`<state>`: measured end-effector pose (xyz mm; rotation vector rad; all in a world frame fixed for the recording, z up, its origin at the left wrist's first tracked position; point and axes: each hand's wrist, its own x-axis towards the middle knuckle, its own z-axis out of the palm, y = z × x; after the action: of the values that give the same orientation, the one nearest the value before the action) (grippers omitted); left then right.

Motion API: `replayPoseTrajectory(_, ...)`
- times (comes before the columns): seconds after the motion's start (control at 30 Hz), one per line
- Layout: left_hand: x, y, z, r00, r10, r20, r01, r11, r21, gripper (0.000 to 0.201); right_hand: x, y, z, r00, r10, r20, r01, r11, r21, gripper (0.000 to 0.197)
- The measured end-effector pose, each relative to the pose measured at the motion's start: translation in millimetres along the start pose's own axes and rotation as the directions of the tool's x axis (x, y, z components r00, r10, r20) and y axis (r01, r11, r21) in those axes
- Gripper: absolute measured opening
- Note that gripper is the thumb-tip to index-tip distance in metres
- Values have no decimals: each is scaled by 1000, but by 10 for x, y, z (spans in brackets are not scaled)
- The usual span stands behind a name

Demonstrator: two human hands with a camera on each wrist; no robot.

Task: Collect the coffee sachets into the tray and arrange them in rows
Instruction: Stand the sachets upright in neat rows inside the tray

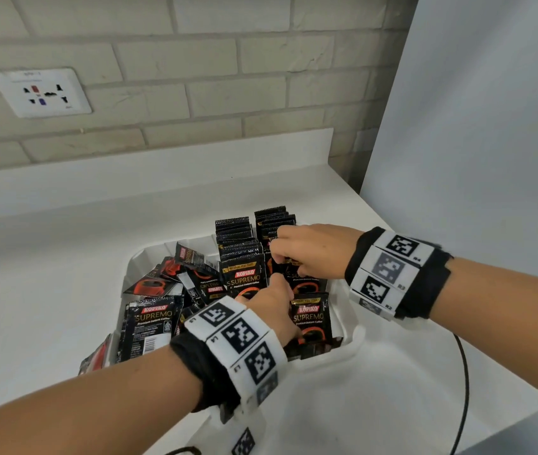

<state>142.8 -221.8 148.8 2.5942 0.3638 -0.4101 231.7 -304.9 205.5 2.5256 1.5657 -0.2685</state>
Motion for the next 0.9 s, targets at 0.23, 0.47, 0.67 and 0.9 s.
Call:
replayPoseTrajectory(0.23,-171,-101,-95,987,153,42,-147,983,-110,41,10,6,48,1000,-2,-25,3,999,48,38)
replayPoseTrajectory(0.47,-286,-174,-160,979,203,-2,-200,964,-178,30,-146,71,-12,992,74,-106,-51,977,209,43)
replayPoseTrajectory(0.67,-444,-292,-334,979,198,-42,-186,798,-574,15,-448,154,-91,924,250,-288,-78,863,499,33)
replayPoseTrajectory(0.9,-393,-388,-544,983,52,-176,-181,414,-892,22,-561,-189,-47,890,390,-239,102,340,935,23)
